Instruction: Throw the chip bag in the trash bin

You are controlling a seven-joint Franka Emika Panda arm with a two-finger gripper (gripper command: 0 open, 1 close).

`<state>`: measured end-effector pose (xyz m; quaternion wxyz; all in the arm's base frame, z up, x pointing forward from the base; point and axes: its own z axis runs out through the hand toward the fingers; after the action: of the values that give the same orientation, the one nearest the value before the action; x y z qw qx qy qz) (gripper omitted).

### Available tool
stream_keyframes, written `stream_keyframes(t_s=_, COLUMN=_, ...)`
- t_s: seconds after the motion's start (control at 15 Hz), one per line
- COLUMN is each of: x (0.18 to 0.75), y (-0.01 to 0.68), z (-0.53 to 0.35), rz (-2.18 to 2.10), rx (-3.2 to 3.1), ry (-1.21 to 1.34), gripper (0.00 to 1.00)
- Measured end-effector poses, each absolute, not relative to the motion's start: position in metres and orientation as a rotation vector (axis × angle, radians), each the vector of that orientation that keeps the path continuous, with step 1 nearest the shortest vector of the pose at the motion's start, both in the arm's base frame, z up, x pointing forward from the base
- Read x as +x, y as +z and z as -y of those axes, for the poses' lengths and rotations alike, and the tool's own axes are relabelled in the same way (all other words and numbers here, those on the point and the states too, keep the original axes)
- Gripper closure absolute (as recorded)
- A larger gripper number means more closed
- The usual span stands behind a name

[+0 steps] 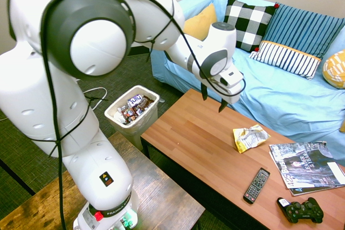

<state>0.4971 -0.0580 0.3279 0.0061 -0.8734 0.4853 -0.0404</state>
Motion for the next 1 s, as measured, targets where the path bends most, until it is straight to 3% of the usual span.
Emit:
stream_keyframes(t_s=0.6, x=0.607, y=0.227, z=0.125, rz=-1.875, rx=-2.57, ry=-0.167, gripper=0.0)
stream_keyframes(t_s=1.0, x=0.631, y=0.155, z=0.169, rz=-2.065, rx=-2.521, ry=-0.096, gripper=0.0)
